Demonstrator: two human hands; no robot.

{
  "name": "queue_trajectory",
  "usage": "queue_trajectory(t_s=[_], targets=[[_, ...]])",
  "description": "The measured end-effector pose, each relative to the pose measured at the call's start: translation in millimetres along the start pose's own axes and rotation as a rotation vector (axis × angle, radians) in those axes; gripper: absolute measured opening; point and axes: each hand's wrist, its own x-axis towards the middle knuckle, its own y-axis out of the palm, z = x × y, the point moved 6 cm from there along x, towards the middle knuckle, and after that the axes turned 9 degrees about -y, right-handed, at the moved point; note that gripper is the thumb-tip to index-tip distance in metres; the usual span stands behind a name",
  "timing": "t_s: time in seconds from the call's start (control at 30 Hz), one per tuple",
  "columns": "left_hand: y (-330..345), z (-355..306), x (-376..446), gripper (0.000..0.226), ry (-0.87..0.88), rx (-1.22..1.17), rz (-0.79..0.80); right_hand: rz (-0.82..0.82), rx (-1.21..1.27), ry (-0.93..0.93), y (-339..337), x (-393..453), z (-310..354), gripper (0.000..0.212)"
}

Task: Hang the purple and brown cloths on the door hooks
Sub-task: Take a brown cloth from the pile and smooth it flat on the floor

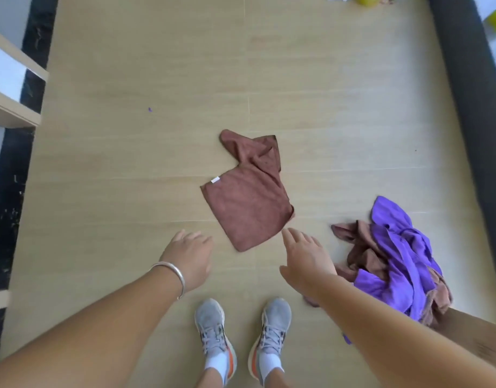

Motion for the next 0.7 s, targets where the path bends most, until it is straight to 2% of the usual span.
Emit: queue_trajectory(t_s=[0.27, 0.4, 0.53, 0.7], targets=[[90, 32, 106, 0.066, 0.075, 0.111, -0.031, 0.051, 0.014, -0.024, 110, 80, 19, 0.084], [128, 54, 183, 0.066, 0.096, 0.205, -0.090, 0.054, 0.024, 0.008, 175, 141, 20, 0.083], [157, 73, 268, 0.069, 0.081, 0.201, -0.147, 0.086, 0.055, 0.033, 243, 204, 16, 0.078], [186, 83, 363, 0.073, 0.167, 0.254, -0.204, 0.061, 0.010, 0.050, 302, 275, 2, 0.078]])
